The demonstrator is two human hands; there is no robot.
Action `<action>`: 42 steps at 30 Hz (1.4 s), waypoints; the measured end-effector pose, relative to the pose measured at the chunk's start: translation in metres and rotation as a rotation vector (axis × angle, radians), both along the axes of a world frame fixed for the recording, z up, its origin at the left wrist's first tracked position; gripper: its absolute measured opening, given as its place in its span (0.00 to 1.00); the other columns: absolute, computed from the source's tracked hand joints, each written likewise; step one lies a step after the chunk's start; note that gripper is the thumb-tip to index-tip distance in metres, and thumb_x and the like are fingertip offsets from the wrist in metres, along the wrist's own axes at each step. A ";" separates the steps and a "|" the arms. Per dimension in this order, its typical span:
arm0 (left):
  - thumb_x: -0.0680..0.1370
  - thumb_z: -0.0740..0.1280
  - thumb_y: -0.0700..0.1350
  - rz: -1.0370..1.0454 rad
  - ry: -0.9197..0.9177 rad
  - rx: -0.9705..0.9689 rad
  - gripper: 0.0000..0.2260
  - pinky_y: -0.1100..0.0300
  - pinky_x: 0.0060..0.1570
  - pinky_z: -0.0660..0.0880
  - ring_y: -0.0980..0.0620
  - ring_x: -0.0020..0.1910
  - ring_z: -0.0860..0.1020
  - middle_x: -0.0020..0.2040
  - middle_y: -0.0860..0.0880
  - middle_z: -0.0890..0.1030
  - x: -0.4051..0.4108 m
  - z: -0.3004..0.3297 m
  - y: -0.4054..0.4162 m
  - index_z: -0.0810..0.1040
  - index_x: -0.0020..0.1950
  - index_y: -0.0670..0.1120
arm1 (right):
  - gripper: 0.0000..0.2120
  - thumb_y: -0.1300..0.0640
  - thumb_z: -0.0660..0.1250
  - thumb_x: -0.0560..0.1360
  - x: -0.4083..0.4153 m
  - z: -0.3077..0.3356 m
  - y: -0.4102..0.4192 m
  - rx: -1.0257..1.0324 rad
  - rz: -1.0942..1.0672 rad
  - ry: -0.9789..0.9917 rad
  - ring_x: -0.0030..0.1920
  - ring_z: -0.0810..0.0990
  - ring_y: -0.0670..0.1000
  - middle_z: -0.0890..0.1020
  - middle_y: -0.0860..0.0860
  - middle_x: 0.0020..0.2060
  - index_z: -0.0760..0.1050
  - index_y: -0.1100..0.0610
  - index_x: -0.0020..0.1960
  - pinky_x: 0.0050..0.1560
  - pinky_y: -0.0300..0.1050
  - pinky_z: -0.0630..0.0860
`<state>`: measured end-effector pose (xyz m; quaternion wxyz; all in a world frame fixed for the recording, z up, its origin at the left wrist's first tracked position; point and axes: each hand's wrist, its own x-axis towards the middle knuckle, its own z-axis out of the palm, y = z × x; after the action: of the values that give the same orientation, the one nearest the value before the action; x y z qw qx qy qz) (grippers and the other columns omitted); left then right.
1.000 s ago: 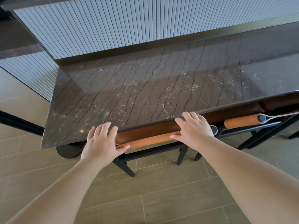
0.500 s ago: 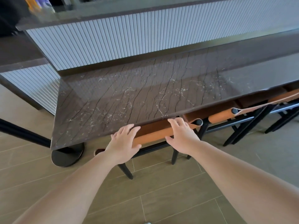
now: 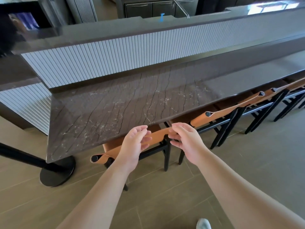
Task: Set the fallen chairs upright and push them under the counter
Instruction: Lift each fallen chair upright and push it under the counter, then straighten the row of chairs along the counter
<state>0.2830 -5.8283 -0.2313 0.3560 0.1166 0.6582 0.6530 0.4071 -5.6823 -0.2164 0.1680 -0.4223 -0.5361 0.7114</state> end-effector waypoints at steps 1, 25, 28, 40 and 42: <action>0.80 0.64 0.50 0.006 -0.022 0.019 0.09 0.55 0.50 0.77 0.50 0.52 0.83 0.51 0.52 0.84 0.006 0.002 0.001 0.80 0.58 0.54 | 0.07 0.54 0.67 0.79 0.008 0.002 0.005 -0.046 -0.015 0.026 0.53 0.84 0.51 0.84 0.53 0.51 0.79 0.51 0.57 0.53 0.49 0.82; 0.82 0.62 0.45 0.310 -0.124 -0.044 0.10 0.53 0.51 0.76 0.50 0.51 0.84 0.52 0.47 0.85 0.154 0.023 0.184 0.83 0.56 0.50 | 0.09 0.56 0.66 0.80 0.126 0.008 0.231 -0.215 0.220 0.093 0.54 0.83 0.55 0.84 0.56 0.52 0.79 0.54 0.58 0.54 0.51 0.80; 0.82 0.62 0.45 0.353 -0.113 -0.074 0.09 0.54 0.50 0.76 0.51 0.51 0.84 0.51 0.49 0.86 0.150 0.022 0.188 0.82 0.57 0.50 | 0.08 0.55 0.67 0.79 0.120 0.003 0.241 -0.225 0.249 0.073 0.54 0.83 0.55 0.84 0.55 0.52 0.80 0.53 0.57 0.52 0.50 0.81; 0.80 0.62 0.50 0.182 0.127 -0.373 0.08 0.59 0.55 0.74 0.58 0.55 0.78 0.55 0.57 0.79 0.085 -0.025 0.219 0.76 0.58 0.58 | 0.06 0.54 0.67 0.79 0.075 -0.014 0.276 -0.100 0.231 -0.087 0.49 0.85 0.50 0.86 0.52 0.46 0.82 0.52 0.52 0.49 0.47 0.82; 0.79 0.62 0.51 0.135 0.189 -0.419 0.10 0.65 0.48 0.72 0.60 0.53 0.77 0.54 0.59 0.78 0.069 -0.032 0.227 0.74 0.60 0.57 | 0.06 0.53 0.67 0.78 0.066 -0.016 0.285 -0.068 0.227 -0.113 0.48 0.85 0.49 0.86 0.51 0.44 0.82 0.52 0.51 0.49 0.47 0.82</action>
<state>0.3523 -5.6009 -0.2635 0.2648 0.0563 0.8161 0.5105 0.4729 -5.3978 -0.2324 0.0415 -0.4037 -0.5646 0.7187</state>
